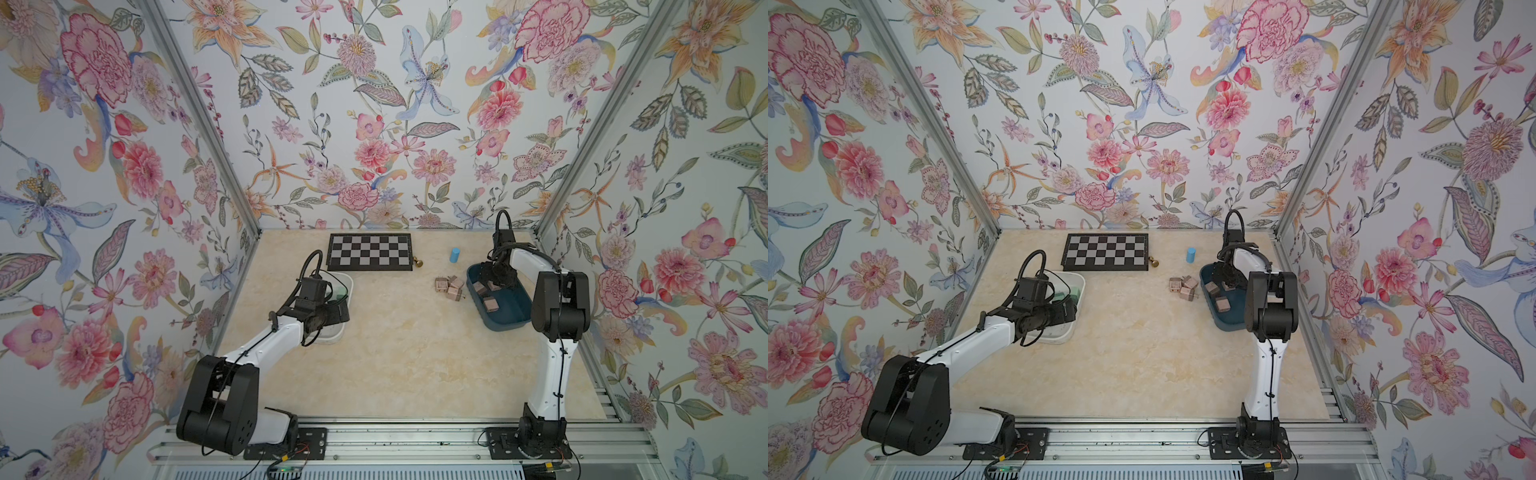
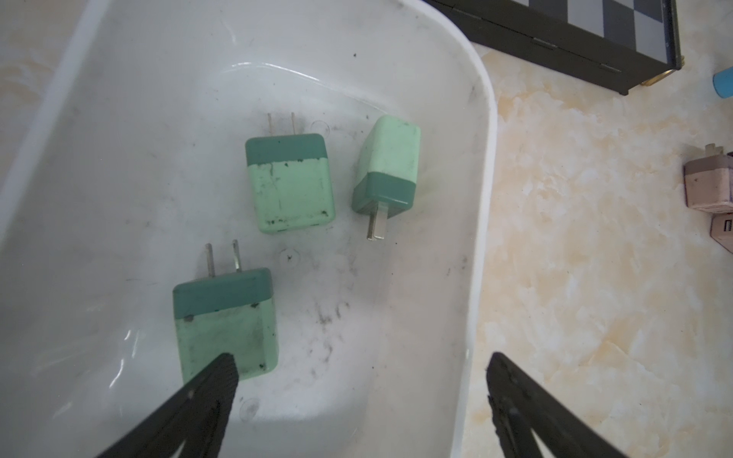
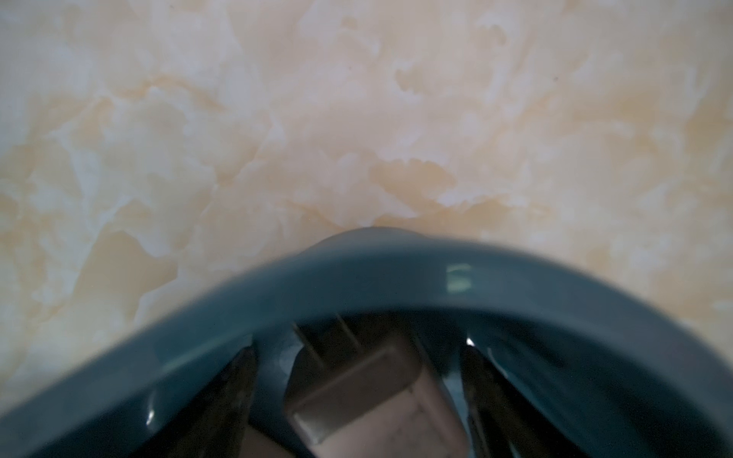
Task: Place the plugs by color into the storage box
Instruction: Place the plug in the storage box, then pick up the plug from the center of the board.
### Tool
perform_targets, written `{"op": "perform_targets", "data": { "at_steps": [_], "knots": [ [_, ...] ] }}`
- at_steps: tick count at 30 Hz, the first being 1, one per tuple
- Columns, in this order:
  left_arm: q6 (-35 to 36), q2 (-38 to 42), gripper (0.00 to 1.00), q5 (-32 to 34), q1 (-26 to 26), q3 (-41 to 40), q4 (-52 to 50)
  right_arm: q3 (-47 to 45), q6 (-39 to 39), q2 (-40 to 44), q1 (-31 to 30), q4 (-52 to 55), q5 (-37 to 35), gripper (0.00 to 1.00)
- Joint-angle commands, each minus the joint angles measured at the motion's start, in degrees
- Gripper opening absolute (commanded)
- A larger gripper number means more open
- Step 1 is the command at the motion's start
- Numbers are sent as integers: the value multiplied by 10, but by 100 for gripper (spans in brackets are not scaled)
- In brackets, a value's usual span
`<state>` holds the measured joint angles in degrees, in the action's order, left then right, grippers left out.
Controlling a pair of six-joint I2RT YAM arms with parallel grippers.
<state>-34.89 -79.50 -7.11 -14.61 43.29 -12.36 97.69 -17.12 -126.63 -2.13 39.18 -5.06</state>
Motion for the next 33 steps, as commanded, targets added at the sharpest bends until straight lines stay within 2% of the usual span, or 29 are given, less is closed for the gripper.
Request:
{"op": "perform_targets", "data": {
  "at_steps": [1, 6, 12, 15, 19, 28, 31, 33],
  "knots": [
    [3, 13, 100, 7, 5, 8, -9, -18, 16, 47, -20, 22, -9, 86],
    [0, 18, 99, 6, 5, 8, -8, -28, 35, 127, -65, 22, -23, 88],
    [1, 23, 99, 6, 5, 4, -10, -36, 75, 169, -133, 22, -4, 90],
    [-1, 27, 100, 5, 5, -1, -8, -41, 114, 159, -165, 22, 22, 90],
    [-5, 33, 99, 2, 5, -11, -3, -41, 161, 120, -197, 22, 22, 91],
    [-7, 43, 99, 4, 5, -22, -6, -13, 203, 42, -199, 9, 21, 92],
    [-8, 41, 99, 3, 6, -21, -5, -7, 209, 25, -196, 8, 18, 90],
    [-8, 42, 99, 4, 5, -20, -4, -11, 211, 21, -193, 8, 19, 81]
  ]
}}
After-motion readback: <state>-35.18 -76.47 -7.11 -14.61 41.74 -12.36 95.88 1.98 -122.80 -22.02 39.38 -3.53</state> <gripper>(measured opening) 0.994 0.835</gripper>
